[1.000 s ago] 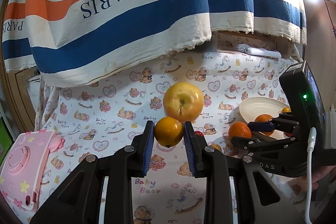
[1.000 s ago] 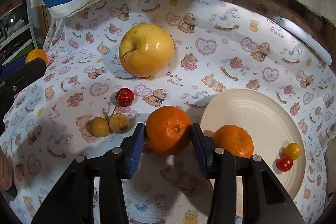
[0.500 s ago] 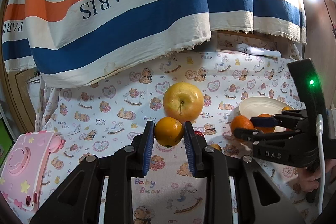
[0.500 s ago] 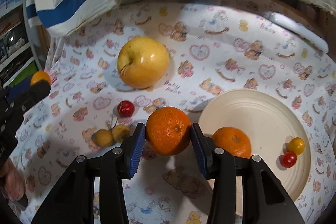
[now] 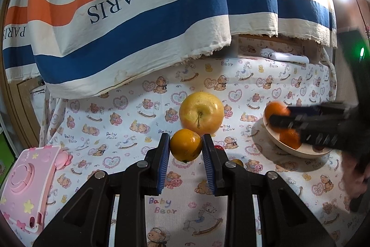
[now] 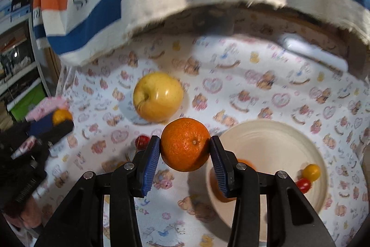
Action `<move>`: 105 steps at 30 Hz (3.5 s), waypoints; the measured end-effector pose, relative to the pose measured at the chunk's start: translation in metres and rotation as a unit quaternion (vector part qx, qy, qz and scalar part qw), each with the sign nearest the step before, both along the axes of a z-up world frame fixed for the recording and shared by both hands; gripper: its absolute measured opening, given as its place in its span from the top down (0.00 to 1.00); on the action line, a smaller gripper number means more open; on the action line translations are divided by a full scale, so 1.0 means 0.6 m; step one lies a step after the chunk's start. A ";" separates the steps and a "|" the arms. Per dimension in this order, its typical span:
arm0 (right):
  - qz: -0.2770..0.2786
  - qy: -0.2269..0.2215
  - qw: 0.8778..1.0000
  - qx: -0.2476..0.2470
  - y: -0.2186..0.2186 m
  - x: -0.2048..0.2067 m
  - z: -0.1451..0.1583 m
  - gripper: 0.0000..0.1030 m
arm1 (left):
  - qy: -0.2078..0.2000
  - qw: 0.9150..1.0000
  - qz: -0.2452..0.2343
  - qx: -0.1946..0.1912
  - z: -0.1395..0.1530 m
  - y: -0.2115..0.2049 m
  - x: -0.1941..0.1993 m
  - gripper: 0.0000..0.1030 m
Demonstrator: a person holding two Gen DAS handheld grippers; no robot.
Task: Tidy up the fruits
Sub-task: 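Carry both held oranges over the plate with both grippers, then open the right gripper over the plate while the left lowers and releases its orange, then withdraw both open grippers up from the plate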
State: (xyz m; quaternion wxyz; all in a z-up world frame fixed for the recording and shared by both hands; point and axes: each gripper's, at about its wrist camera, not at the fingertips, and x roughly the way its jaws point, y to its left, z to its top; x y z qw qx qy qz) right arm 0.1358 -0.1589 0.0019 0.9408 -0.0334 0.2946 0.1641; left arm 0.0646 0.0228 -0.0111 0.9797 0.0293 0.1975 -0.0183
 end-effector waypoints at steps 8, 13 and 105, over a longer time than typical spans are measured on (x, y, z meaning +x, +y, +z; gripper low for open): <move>-0.028 -0.021 0.999 0.007 -0.072 -0.023 0.043 0.56 | 0.006 1.000 0.001 -0.002 -0.001 0.000 0.001 0.74; -0.057 -0.021 0.998 -0.004 -0.139 -0.035 0.030 0.56 | -0.006 1.000 -0.003 0.009 0.000 -0.007 -0.002 0.74; -0.117 0.071 0.990 0.027 -0.267 -0.018 -0.027 0.47 | 0.101 0.980 -0.172 0.016 -0.022 -0.304 0.062 0.55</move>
